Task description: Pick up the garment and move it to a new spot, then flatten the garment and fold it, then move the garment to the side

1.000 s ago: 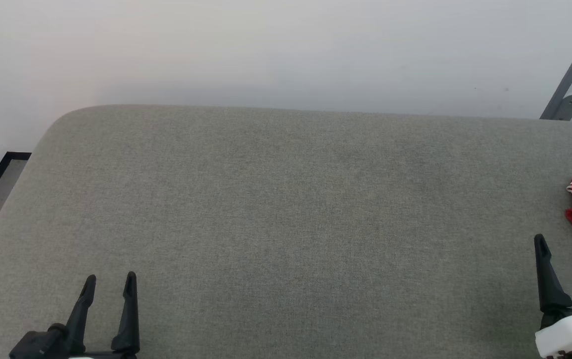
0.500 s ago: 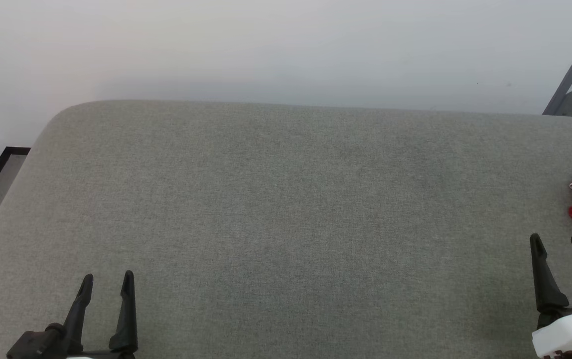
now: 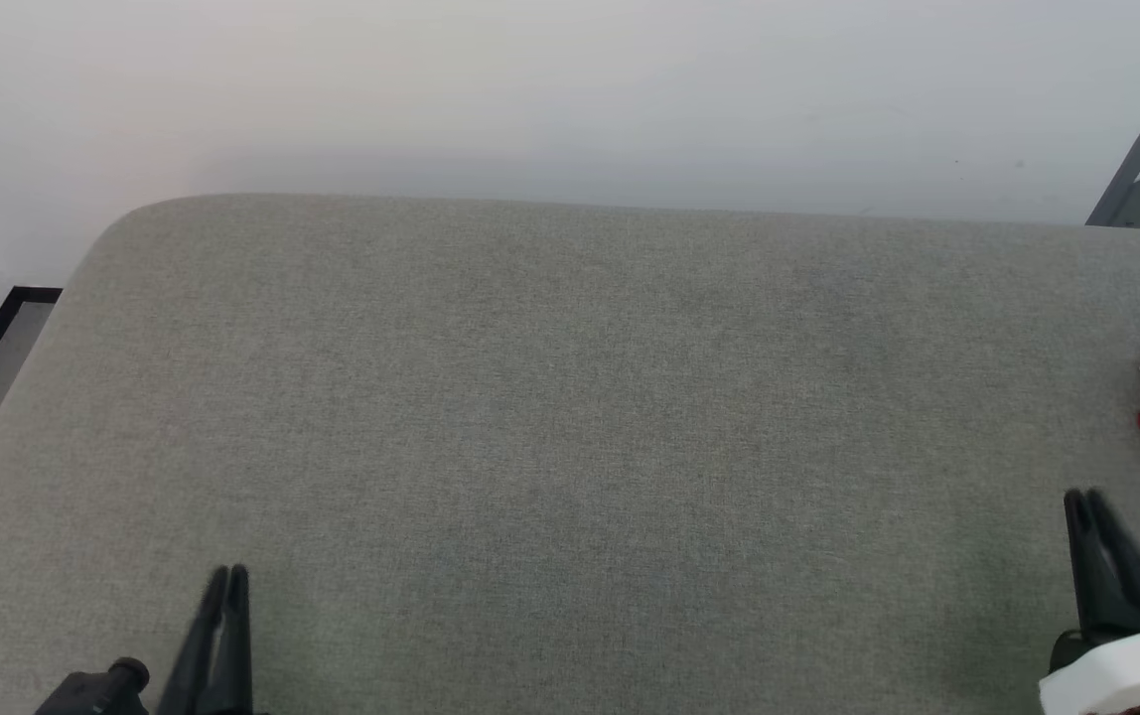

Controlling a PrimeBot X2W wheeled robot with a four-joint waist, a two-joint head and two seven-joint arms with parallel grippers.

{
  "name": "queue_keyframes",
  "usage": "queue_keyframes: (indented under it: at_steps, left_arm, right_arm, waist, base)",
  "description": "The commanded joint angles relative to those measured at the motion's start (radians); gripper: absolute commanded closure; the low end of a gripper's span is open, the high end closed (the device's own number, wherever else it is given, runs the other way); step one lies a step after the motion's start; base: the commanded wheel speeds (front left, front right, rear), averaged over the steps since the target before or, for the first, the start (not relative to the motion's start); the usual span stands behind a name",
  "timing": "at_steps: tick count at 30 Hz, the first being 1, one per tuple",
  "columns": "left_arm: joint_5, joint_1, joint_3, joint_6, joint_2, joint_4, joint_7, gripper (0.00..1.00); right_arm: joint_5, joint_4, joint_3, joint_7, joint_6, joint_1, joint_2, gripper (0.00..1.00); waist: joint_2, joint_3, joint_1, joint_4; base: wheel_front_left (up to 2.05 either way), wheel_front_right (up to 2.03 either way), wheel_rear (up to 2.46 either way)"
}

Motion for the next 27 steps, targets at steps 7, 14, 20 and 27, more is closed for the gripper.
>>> queue_keyframes:
  at_steps: [7,14,20,27]
  left_arm:
    - [-0.125,-0.022,0.003,0.001,-0.006,0.012,0.031,1.0]
    - [-0.245,-0.048,0.007,0.001,-0.012,0.027,0.061,1.0]
    - [-0.339,-0.068,0.01,0.001,-0.016,0.038,0.085,1.0]
    - [-0.44,-0.088,0.015,0.001,-0.022,0.048,0.112,1.0]
  right_arm:
    - [0.115,0.02,-0.001,0.022,0.0,-0.02,0.015,1.0]
    - [0.226,0.034,0.002,0.04,0.0,-0.037,0.029,1.0]
    - [0.315,0.045,0.004,0.054,0.0,-0.05,0.04,1.0]
    - [0.41,0.058,0.006,0.07,0.0,-0.066,0.053,1.0]
  waist:
    - [0.0,-0.001,0.0,-0.005]
    - [0.0,-0.001,0.0,-0.01]
    - [0.0,-0.002,0.0,-0.014]
    - [0.0,-0.003,0.0,-0.019]
  base:
    - [0.0,0.0,0.0]
    - [0.0,0.0,0.0]
    - [0.0,0.0,0.0]
    - [0.0,0.0,0.0]
